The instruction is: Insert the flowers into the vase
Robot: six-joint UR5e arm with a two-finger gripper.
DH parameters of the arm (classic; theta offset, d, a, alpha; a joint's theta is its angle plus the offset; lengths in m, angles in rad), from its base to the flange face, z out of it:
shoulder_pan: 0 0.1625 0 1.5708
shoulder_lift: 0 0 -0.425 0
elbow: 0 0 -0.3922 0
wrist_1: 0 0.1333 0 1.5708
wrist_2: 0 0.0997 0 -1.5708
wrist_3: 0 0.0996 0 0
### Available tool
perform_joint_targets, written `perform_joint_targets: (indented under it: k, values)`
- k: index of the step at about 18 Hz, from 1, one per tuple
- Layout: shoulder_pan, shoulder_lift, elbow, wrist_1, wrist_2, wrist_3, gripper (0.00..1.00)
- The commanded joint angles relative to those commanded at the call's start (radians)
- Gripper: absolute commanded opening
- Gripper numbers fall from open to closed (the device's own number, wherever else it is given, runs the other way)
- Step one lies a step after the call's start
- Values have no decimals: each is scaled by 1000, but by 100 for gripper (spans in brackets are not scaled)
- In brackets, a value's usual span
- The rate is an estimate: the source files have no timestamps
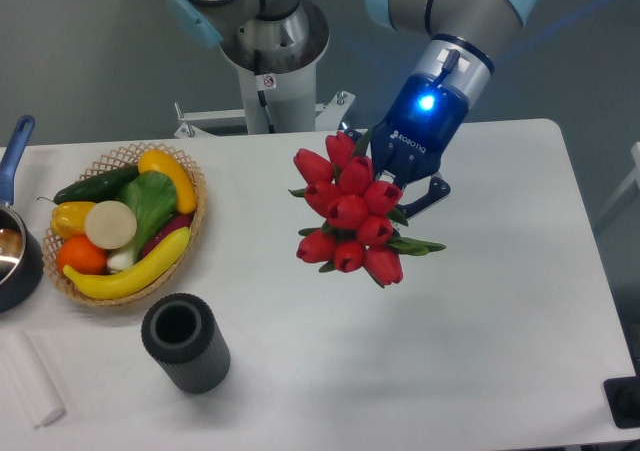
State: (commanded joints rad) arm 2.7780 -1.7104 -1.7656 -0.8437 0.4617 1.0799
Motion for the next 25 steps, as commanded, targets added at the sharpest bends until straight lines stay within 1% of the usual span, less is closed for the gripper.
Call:
perform_joint_targets:
  k: [3,7,22,25]
  values:
    - [2,2,-12,5,0,2,24]
    - [0,0,-2,6,-2,-3,24]
    - [-3,-2,0,6,-3,-5,24]
    - [2,-3,9,11,-3,-5,24]
